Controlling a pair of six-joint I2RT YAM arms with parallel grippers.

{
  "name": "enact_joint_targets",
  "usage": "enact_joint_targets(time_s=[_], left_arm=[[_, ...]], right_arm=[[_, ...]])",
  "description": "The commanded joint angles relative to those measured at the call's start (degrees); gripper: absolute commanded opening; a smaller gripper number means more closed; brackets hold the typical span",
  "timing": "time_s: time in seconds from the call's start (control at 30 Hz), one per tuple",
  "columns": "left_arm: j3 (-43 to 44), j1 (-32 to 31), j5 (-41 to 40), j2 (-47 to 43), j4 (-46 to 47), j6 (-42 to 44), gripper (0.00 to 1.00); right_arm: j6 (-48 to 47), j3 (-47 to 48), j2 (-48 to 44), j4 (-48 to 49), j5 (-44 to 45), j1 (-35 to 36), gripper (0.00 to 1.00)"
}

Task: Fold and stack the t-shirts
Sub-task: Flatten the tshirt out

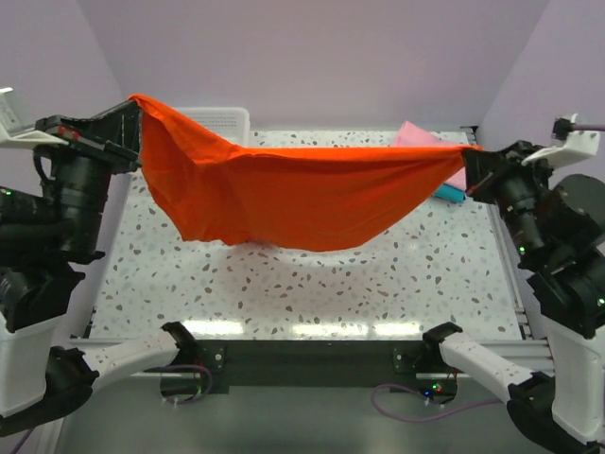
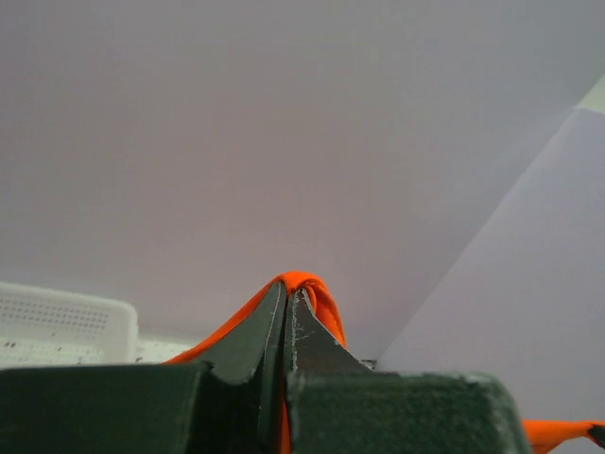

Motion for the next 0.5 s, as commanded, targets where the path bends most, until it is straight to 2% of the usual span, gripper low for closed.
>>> enact_joint_targets(time_s=[0.0, 0.13, 0.27, 0.47], left_arm=[[8.2, 0.2, 12.6, 0.8, 0.6, 2.2, 0.00], [15.9, 0.3, 19.1, 2.5, -1.7, 1.5, 0.00], [22.6, 0.4, 25.3, 3.4, -3.3, 0.3, 0.00], [24.3, 1.0, 29.5, 3.9, -2.8, -1.2, 0.00]], right_arm=[[-2.6, 8.4, -0.7, -3.8, -1.5, 0.0, 0.00], [-2.6, 17.1, -0.8, -7.5, -3.9, 0.0, 0.00], [-2.6, 21.7, -1.8, -9.4, -3.9, 0.1, 0.00], [-2.6, 23.8, -3.6, -10.6, -3.8, 0.0, 0.00]])
